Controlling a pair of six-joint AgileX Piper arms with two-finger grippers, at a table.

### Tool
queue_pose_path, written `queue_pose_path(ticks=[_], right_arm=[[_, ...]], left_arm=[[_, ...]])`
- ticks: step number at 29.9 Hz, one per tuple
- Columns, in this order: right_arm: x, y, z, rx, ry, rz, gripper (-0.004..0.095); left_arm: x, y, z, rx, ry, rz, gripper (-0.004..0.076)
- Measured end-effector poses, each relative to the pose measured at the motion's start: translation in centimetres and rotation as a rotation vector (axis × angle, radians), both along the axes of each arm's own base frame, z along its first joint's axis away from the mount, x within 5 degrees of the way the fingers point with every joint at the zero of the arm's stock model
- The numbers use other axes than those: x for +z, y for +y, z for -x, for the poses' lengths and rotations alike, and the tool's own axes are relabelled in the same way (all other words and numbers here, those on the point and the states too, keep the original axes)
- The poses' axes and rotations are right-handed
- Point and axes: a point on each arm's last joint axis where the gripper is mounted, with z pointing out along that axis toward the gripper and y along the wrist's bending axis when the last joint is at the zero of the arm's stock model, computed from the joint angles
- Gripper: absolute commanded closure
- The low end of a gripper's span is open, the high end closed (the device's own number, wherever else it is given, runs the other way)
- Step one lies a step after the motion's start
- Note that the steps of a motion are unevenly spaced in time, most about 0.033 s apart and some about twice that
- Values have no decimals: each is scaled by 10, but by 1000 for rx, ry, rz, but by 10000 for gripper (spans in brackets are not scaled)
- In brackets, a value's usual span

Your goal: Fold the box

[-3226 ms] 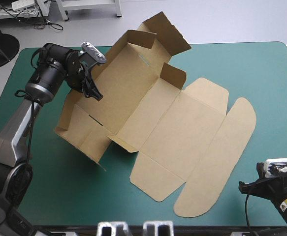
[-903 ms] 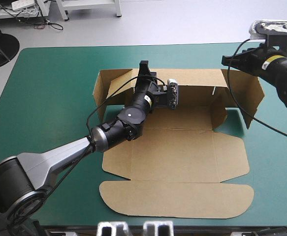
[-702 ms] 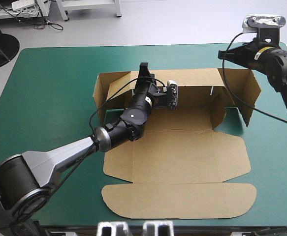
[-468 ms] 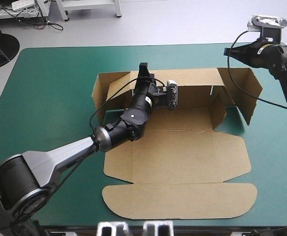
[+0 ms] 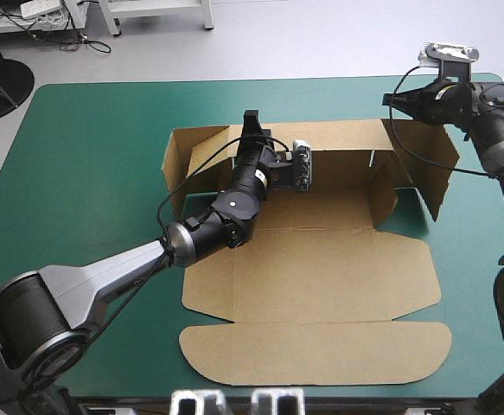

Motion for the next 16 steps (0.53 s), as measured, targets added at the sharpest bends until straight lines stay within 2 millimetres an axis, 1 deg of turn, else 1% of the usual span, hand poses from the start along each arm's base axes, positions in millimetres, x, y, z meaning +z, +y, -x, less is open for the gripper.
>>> queue_pose_path(ticks=[6,13,16], right_arm=[[-14,3,-7,32,42,-3,928],[-19,3,-5,74,105,-5,928],[-26,2,-4,96,161,-21,928]], left_arm=[[0,0,0,0,0,1,733],[0,0,0,2,0,5,733],[0,1,0,8,-1,4,733]])
